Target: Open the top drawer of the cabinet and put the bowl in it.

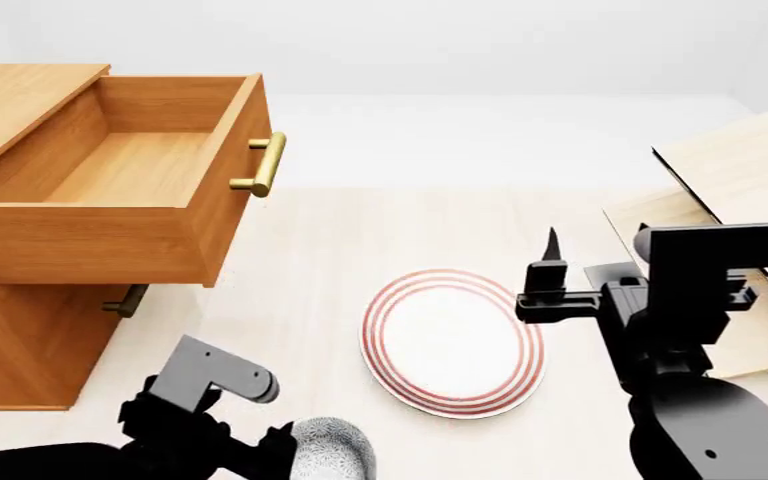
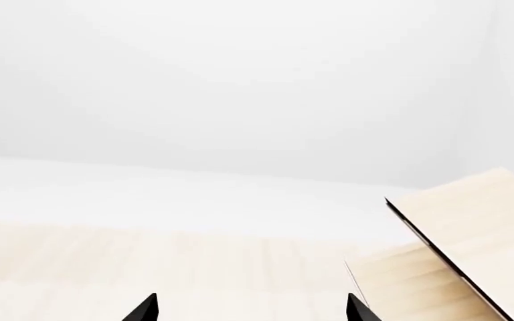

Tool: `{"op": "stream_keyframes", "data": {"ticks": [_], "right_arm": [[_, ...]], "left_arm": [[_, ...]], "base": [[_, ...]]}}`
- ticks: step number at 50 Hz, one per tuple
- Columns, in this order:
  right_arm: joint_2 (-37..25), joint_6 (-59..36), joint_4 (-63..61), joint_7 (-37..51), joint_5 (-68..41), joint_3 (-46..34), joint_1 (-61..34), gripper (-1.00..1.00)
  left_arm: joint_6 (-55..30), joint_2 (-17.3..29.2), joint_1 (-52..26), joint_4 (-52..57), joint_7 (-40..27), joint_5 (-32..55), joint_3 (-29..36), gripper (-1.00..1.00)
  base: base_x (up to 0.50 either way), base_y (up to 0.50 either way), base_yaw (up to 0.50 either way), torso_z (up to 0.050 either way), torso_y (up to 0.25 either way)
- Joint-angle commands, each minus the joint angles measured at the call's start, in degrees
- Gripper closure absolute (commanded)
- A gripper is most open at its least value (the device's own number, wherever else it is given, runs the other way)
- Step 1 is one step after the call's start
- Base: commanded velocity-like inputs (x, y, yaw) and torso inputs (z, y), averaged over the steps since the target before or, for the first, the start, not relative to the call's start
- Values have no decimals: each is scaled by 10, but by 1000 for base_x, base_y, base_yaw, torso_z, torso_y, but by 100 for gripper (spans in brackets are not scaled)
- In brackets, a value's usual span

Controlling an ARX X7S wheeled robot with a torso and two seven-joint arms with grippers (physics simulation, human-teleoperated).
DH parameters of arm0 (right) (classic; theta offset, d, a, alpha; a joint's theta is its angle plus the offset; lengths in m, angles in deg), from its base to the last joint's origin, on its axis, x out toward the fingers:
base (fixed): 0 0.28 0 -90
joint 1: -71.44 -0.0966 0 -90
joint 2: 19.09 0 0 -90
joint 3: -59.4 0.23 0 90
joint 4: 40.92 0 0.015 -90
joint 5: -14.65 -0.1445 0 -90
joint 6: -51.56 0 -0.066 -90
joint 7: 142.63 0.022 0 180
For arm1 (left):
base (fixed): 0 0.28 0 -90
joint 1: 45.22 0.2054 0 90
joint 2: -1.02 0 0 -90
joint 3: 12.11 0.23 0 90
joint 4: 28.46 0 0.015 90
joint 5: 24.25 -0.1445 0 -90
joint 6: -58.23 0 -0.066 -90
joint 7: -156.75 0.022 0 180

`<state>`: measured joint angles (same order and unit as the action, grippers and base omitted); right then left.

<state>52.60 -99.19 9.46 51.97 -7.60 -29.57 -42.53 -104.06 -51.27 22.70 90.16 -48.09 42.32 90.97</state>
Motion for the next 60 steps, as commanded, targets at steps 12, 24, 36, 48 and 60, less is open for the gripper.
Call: {"op": "stream_keyframes", "data": {"ticks": [12,24,36,48,60], "right_arm": [[-1,11,14,1,-1,-9,-5,-100],[-2,19,22,2,-1,-10,-3,-100],[-3,27,27,1,-3,-12,-1,-100],[-3,29,31,3,-4,-18,-2,-100],[-3,33,38,3,-7,-19,-2,-100]], "left_arm": [[-55,-24,-83,-67,-16,7,44,-100],[-81,-36,-118,-106,-13,-2,86,-100],[-75,-45,-133,-140,-3,-15,110,-100],[-69,-55,-136,-147,8,-13,128,-100],[-60,-61,-133,-158,19,-20,152,-100]], "base": [[0,0,0,0,0],[0,0,0,0,0],[0,0,0,0,0],[0,0,0,0,0],[0,0,0,0,0]]}}
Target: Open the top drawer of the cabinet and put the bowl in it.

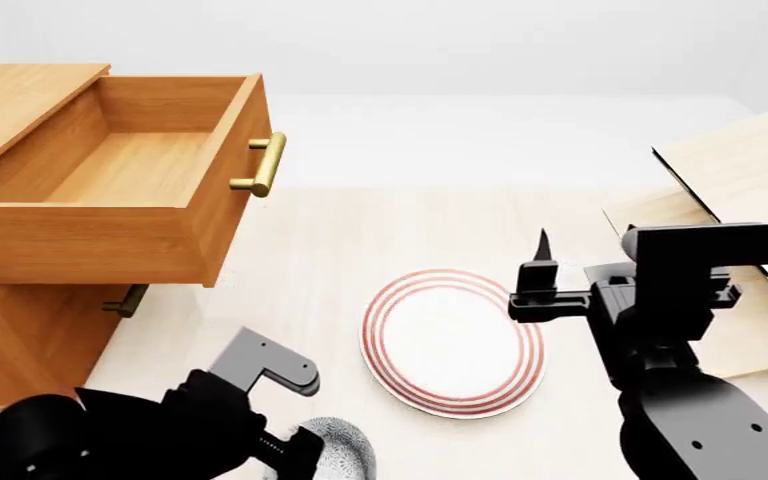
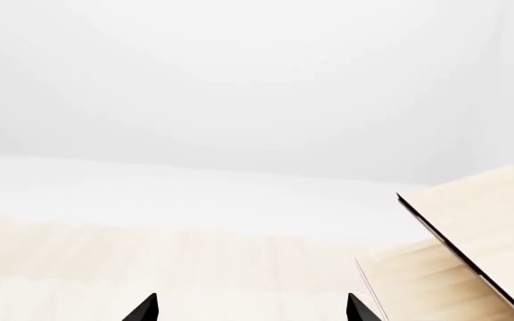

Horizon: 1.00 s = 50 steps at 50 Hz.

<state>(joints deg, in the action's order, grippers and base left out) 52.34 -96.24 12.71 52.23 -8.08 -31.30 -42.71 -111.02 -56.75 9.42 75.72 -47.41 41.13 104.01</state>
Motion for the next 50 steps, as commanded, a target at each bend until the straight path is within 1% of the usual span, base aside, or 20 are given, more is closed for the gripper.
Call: {"op": "stream_keyframes", "data": {"ticks": [1,21,50], "right_arm": [[0,4,6,0,-2,-2,0,-100],[-2,12,17,2,-3,-6,1,-100],[-4,23,28,5,-3,-14,5,-100]], "left_arm": [[11,-7,0,-16,14,-9,24,-100],[39,-15,2,-57,41,-39,66,-100],[75,-17,12,-90,66,-63,99,-100]], "base": [[0,0,0,0,0],[0,0,0,0,0],[0,0,0,0,0]]}}
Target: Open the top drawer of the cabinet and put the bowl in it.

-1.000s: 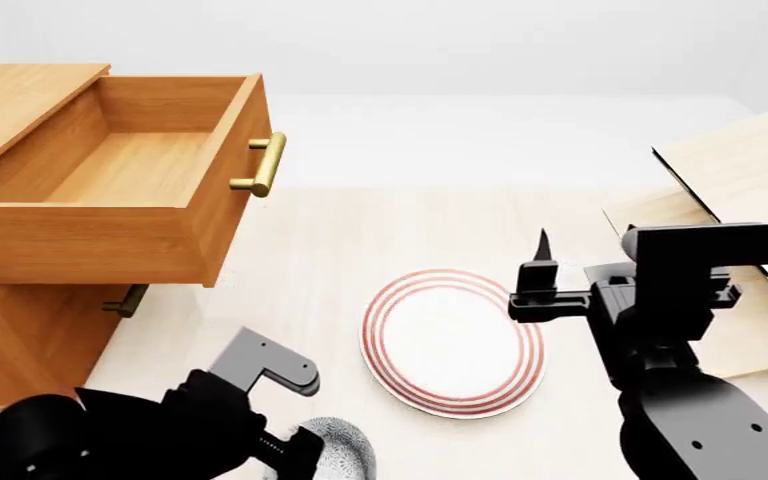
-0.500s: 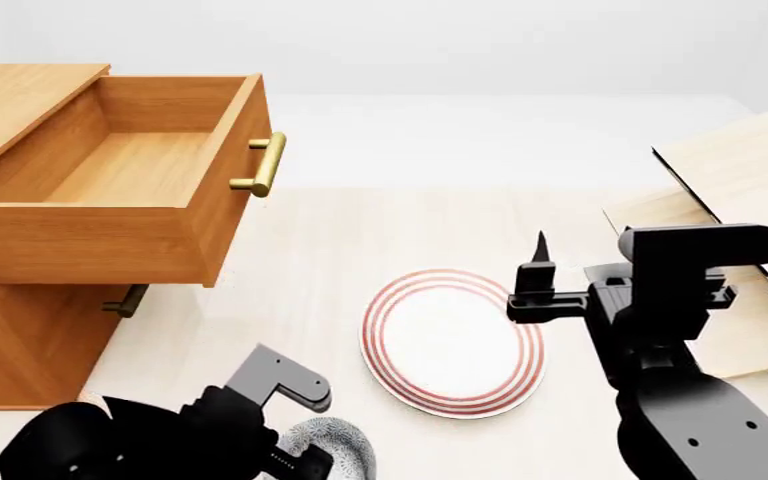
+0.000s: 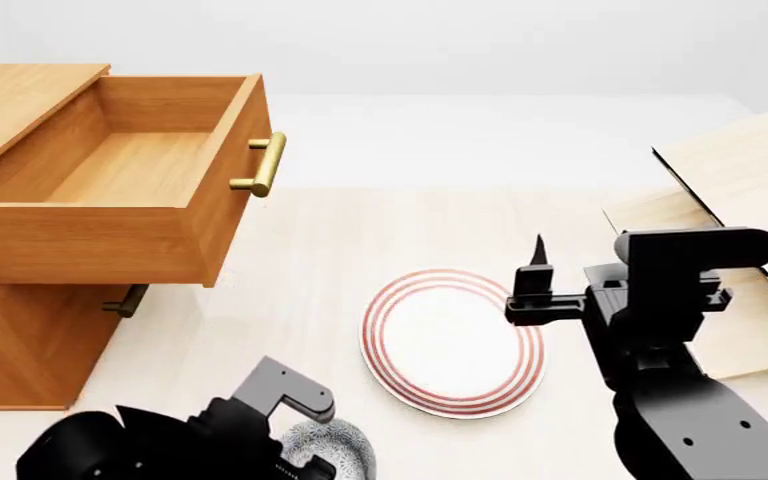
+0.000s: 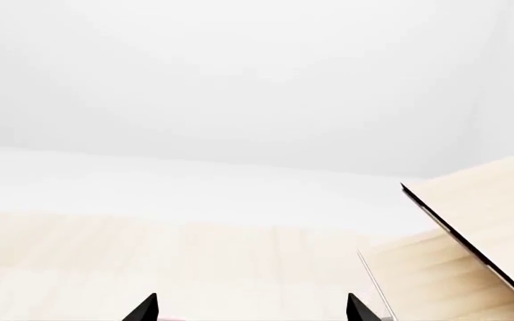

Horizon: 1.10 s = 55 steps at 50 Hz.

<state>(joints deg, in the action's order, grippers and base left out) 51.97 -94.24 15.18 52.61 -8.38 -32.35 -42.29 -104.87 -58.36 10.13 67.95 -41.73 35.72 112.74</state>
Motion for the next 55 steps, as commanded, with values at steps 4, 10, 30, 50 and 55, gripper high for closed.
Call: {"op": "stream_keyframes", "data": {"ticks": [4,10,30,50,55], "right_arm": [[-1,3,4,2,-1,-4,0,-100],[-1,6,7,2,-1,-5,0,-100],[-2,8,6,5,-5,-8,2,-100],[-7,-3,-18,12,-18,6,6,-100],[-10,-19,-33,17,-27,14,0,-100]], "left_arm": [[17,-1,7,-16,12,-11,15,-100],[20,-1,9,-18,7,-12,15,100],[31,5,11,-12,7,-8,12,100],[29,15,-1,44,-21,15,-12,100],[16,18,-4,76,-45,35,-27,100]], "base": [[0,0,0,0,0],[0,0,0,0,0],[1,0,0,0,0],[0,0,0,0,0],[0,0,0,0,0]]}}
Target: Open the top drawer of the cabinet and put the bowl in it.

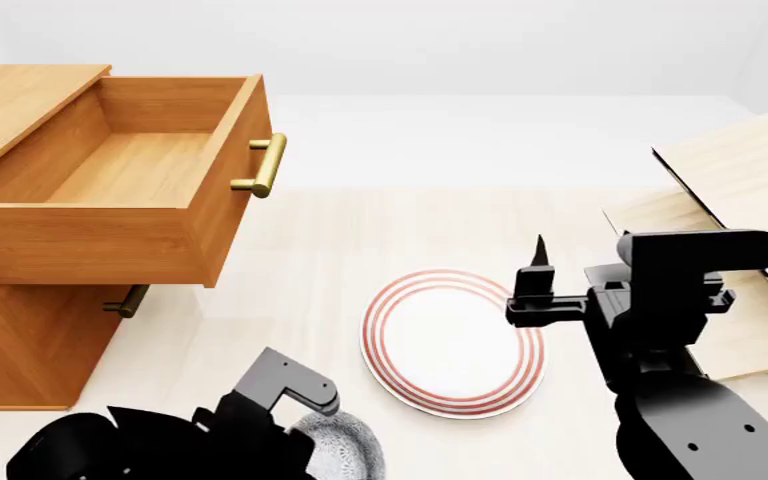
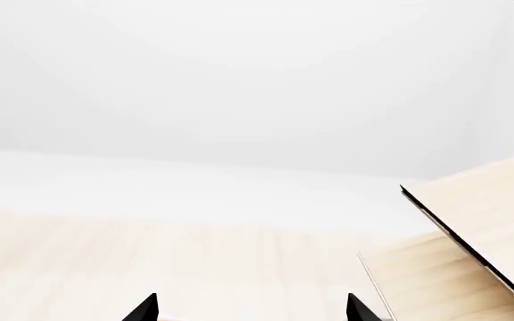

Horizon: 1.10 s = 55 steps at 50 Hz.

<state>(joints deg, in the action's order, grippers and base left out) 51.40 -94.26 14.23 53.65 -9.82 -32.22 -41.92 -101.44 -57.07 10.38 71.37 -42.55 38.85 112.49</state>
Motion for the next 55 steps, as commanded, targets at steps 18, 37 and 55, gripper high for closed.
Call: {"op": "stream_keyframes", "data": {"ticks": [18,37,55], "right_arm": [[-9,-70,-89,23,-45,45,-12,-100],[-19,-106,-118,36,-69,87,-21,-100],[-22,-119,-128,43,-85,115,-28,-100]], "left_arm": [[-66,8,-21,137,-136,107,-85,100],[-97,0,-90,217,-281,282,-130,100],[-69,-26,-197,230,-376,400,-115,100]], "base": [[0,0,0,0,0],[0,0,0,0,0],[0,0,0,0,0]]}}
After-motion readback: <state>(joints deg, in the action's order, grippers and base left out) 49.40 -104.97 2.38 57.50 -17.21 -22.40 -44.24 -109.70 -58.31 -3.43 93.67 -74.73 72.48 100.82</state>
